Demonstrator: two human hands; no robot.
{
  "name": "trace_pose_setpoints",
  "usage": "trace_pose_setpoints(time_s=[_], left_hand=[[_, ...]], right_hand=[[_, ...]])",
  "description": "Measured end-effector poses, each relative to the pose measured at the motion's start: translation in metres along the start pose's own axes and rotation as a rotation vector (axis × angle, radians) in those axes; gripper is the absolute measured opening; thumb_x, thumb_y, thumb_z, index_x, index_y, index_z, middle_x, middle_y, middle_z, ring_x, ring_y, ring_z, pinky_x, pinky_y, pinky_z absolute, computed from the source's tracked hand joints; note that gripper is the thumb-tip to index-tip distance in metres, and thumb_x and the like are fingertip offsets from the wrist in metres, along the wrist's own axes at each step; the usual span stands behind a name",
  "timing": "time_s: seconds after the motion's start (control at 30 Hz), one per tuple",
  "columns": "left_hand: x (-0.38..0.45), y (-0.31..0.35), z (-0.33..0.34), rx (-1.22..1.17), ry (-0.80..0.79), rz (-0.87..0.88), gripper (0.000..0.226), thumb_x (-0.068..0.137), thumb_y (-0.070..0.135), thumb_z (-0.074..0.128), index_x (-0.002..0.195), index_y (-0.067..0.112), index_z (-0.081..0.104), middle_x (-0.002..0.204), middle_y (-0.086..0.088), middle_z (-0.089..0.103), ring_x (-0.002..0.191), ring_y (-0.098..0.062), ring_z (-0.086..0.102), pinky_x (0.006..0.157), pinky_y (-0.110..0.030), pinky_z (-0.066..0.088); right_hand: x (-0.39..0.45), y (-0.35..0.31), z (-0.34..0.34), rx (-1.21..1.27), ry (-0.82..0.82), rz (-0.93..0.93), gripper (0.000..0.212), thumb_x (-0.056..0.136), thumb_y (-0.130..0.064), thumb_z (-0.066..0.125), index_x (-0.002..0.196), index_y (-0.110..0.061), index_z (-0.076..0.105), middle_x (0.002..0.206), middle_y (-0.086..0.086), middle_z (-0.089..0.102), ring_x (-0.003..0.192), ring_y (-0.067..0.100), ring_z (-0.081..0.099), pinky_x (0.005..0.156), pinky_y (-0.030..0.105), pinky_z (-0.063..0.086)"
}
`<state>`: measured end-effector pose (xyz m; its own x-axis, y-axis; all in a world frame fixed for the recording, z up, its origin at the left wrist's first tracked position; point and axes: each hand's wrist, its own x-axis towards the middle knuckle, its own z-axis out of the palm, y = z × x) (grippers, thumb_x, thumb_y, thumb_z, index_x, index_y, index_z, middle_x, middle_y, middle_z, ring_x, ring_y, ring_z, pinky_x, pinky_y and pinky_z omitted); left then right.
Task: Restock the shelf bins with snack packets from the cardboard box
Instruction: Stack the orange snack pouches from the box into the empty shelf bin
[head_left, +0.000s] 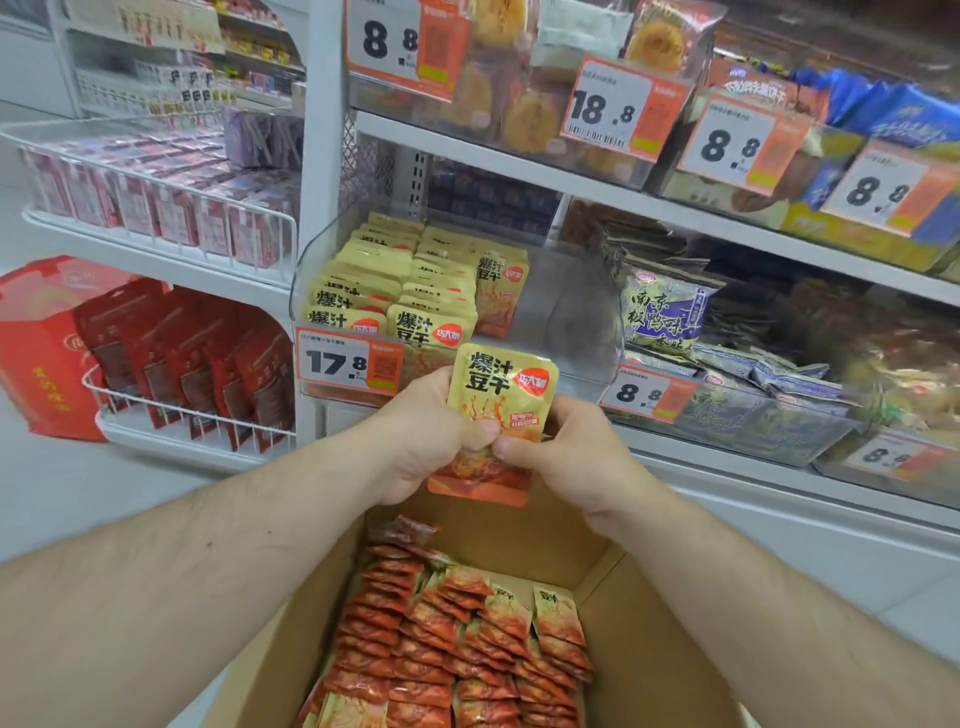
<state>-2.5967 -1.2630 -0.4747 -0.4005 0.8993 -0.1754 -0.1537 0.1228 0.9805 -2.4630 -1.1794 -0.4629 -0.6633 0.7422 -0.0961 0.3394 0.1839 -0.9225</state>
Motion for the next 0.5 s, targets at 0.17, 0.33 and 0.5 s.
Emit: trace_pose_setpoints(time_s=[0.17,0.33,0.5], left_hand=[[0.01,0.022,-0.001,0.018,-0.01,0.112,0.035,0.091,-0.002,0.065,0.118,0.02,0.061,0.106,-0.002,0.075,0.102,-0.019,0.07,0.095,-0.043,0.054],[0.027,0.028,-0.021,0.323,0.351,0.443,0.024,0.084,0.016,0.074,0.1,0.028,0.061,0.102,0.01,0.063,0.099,-0.012,0.06,0.094,-0.03,0.048],[0.045,0.011,-0.039,1.297,0.393,0.575,0.051,0.087,0.032,0.058,0.136,0.039,0.052,0.159,-0.007,0.023,0.148,-0.035,0.006,0.119,-0.051,0.0]], right_hand=[[0.016,-0.028,-0.016,0.087,-0.056,0.009,0.015,0.089,-0.002,0.067,0.1,-0.012,0.07,0.081,-0.001,0.072,0.052,-0.001,0.061,0.044,0.011,0.041],[0.045,-0.05,-0.022,0.075,0.097,0.04,0.01,0.09,-0.005,0.067,0.097,-0.012,0.069,0.079,-0.001,0.071,0.05,0.006,0.052,0.044,0.019,0.034],[0.114,-0.06,-0.023,0.272,0.398,0.059,0.019,0.09,0.002,0.063,0.101,-0.014,0.064,0.092,0.005,0.068,0.058,0.01,0.059,0.032,0.012,0.036]])
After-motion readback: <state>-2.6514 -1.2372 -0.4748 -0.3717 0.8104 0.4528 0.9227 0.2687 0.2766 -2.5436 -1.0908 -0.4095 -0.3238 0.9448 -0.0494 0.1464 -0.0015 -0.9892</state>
